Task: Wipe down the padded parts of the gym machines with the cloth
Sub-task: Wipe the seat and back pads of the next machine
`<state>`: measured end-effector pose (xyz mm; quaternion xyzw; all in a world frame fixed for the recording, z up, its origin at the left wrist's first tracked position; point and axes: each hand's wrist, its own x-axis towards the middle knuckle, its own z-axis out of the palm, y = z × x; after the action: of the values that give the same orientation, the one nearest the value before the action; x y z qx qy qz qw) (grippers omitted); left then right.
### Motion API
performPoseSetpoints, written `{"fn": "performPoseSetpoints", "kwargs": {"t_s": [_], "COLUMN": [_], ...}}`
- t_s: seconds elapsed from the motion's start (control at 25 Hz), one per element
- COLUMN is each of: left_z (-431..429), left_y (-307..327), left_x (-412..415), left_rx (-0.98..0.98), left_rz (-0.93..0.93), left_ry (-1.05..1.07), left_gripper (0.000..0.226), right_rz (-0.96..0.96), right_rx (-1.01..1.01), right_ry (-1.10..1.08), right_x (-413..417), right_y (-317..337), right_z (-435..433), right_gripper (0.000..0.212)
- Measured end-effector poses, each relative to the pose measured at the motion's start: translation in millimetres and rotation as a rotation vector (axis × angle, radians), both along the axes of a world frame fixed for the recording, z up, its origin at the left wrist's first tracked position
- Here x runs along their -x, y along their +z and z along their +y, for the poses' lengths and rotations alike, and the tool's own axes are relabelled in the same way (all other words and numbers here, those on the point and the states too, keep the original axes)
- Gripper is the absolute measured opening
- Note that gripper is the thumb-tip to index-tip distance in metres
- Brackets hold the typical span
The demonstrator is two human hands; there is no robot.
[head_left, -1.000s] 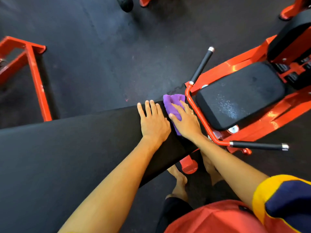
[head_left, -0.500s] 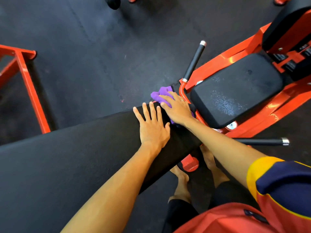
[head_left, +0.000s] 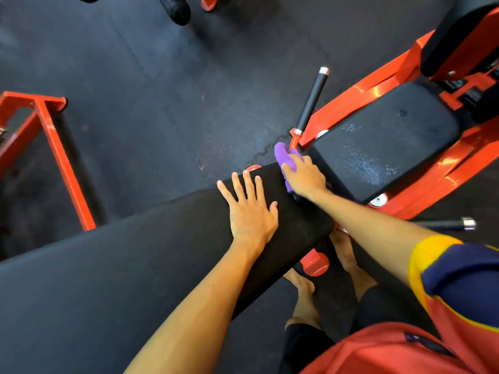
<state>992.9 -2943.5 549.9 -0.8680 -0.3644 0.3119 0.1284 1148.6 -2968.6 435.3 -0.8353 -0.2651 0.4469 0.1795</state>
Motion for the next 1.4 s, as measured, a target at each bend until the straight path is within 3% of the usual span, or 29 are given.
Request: {"fn": "performPoseSetpoints", "kwargs": {"t_s": [0.16,0.44,0.56,0.72,0.8,0.96,1.04,1.28,1.4], "left_z": [1.0,0.3,1.2,-0.3,0.5,1.8,-0.3,-2.9,-1.9], "left_y": [-5.1,-2.4,0.0,2.3,3.7,4.7,6.0,-0.9,-1.3], "left_x": [-1.5,-2.5,-3.3,-4.6,-4.2,-2.7,0.1,0.4,-0.6], "left_rx": [-0.013,0.019,0.040,0.105,0.135,0.185,0.229,0.281,0.290], "left_rz": [0.004,0.036,0.033,0.038,0.043,0.058,0.069,0.057,0.042], "left_ry": [0.011,-0.019,-0.017,-0.062,-0.071,-0.116,-0.138,-0.164,-0.157], "left_gripper": [0.076,0.076,0.076,0.075,0.075,0.073,0.071,0.070,0.070], "right_rz": [-0.074,0.106,-0.009,-0.210,-0.166,0.189,0.249,0.186,0.108], "right_rx": [-0.134,0.128,0.109,-0.133,-0.178,-0.138,-0.147,-0.262,-0.249], "right_ry": [0.069,-0.147,-0.147,-0.088,-0.198,-0.822,-1.009,-1.011,-0.939], "right_x": [33.8,-7.3,31.3,87.1,96.1,77.0,85.4,184.6,161.1], "right_y": [11.7,-22.6,2.1,37.3,22.6,-1.0,14.3,91.9,80.9], "right_z": [-69.4,-58.5,-74.1,-124.6,-143.7,-137.1,-125.5,-119.7,-117.0], "right_gripper": [0.059,0.056,0.058,0.052,0.052,0.054,0.052,0.049,0.033]}}
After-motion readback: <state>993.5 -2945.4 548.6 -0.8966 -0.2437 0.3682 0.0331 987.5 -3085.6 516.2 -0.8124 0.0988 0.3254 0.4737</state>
